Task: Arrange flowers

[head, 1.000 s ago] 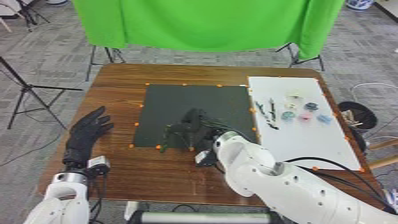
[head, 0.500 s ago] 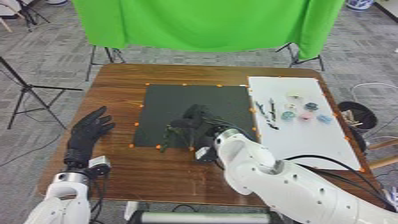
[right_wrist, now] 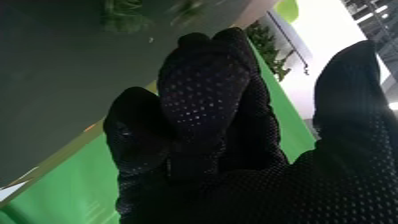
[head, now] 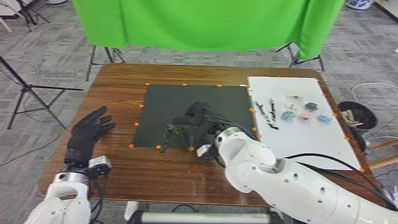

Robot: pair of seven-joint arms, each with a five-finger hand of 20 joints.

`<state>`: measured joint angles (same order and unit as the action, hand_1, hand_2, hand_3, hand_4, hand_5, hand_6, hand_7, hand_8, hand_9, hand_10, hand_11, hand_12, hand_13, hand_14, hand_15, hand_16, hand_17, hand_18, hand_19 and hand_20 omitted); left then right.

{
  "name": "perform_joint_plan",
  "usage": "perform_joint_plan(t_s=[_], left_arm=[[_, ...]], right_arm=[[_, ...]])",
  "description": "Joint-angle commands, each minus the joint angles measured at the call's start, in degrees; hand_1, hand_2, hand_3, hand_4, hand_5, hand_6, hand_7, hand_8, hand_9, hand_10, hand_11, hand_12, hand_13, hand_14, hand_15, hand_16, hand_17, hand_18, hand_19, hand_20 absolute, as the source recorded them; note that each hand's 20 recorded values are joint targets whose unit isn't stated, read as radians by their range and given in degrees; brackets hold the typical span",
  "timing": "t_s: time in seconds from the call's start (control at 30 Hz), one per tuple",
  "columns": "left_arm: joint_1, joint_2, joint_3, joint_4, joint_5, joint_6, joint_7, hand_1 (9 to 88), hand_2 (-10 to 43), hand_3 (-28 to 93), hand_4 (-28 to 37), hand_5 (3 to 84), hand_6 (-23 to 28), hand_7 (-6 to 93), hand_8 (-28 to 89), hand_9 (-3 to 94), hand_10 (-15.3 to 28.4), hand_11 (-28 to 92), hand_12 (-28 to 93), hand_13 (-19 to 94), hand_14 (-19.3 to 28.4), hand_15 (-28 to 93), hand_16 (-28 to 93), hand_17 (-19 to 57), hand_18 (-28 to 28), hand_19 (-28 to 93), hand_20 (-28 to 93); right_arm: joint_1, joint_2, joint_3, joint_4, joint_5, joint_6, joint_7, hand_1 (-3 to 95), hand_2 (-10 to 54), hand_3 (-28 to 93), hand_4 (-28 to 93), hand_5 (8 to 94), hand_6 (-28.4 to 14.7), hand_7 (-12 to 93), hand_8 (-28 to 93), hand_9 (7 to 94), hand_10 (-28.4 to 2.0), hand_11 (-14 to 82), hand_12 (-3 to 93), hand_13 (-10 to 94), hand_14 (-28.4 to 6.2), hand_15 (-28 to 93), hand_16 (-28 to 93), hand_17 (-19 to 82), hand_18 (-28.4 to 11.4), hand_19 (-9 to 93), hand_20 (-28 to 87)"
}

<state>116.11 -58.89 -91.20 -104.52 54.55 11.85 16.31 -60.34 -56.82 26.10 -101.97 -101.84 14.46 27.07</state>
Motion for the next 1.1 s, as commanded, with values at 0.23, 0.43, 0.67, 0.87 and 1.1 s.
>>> perform_joint_plan(t_s=[0.23, 0.43, 0.67, 0.87, 1.1], left_arm=[[0.7, -0.49, 0.93, 0.54, 0.24, -1.44, -1.52, 26.6, -9.5, 73, -26.0, 39.6, 0.0, 15.6, -9, 42.6, 12.0, 17, 11, 37, 16.5, 28, 1, 6.5, 15.2, 9, 21], [1.4, -0.37, 0.24, 0.17, 0.29, -1.43, -1.85, 26.5, -9.5, 73, -25.9, 39.6, 0.0, 15.8, -9, 42.6, 12.0, 17, 11, 37, 16.6, 28, 1, 6.5, 15.2, 9, 21], [1.6, -0.43, 0.21, 0.13, 0.30, -1.48, -2.21, 26.7, -9.5, 73, -26.0, 39.7, 0.0, 15.9, -9, 42.6, 11.9, 17, 11, 37, 16.5, 28, 1, 6.5, 15.3, 9, 21], [1.5, -0.48, 0.43, 0.13, 0.32, -1.49, -1.90, 26.8, -9.5, 73, -26.1, 39.7, 0.0, 15.7, -9, 42.5, 12.0, 17, 11, 37, 16.5, 28, 1, 6.5, 15.2, 9, 21], [1.4, -0.57, 0.57, 0.04, 0.35, -1.38, -1.60, 26.9, -9.5, 73, -25.8, 39.7, 0.0, 15.8, -9, 42.5, 12.0, 17, 11, 37, 16.5, 28, 1, 6.4, 15.3, 9, 21]], right_arm=[[-0.1, 2.9, 6.6, -5.7, -6.3, 5.5, 0.5, 22.8, 5.6, 68, -11, 63.4, -1.7, 26, -7, 67.0, -13.6, 8.9, 10.1, 94, -4.7, 52, 26, 66, -12.9, 93, 43], [-2.4, 7.5, 14.0, -7.1, -17.2, -3.7, 9.8, 25.9, -8.9, 67, -12, 58.9, -2.2, 21, -7, 60.0, -15.0, 7.6, 10.9, 89, -5.4, 50, 28, 60, -14.1, 93, 42], [-5.0, 11.3, 19.0, -4.4, -17.3, -17.3, 15.7, 23.3, -9.5, 62, -16, 47.0, -4.9, 10, -5, 48.1, -19.5, 5.4, 11.0, 84, -7.0, 53, 28, 55, -16.3, 93, 42], [-5.8, 11.9, 20.8, -1.2, -15.9, -24.4, 18.4, 21.6, -9.5, 61, -17, 39.1, -3.3, 6, -5, 35.8, -22.7, 2.2, 9.8, 80, -8.9, 54, 25, 54, -16.3, 90, 42], [-6.1, 12.2, 21.4, 0.7, -14.6, -26.7, 20.0, 21.7, -9.5, 61, -17, 35.9, -1.5, 6, -5, 31.7, -23.6, 1.0, 8.5, 83, -7.9, 56, 24, 57, -14.7, 91, 41]])
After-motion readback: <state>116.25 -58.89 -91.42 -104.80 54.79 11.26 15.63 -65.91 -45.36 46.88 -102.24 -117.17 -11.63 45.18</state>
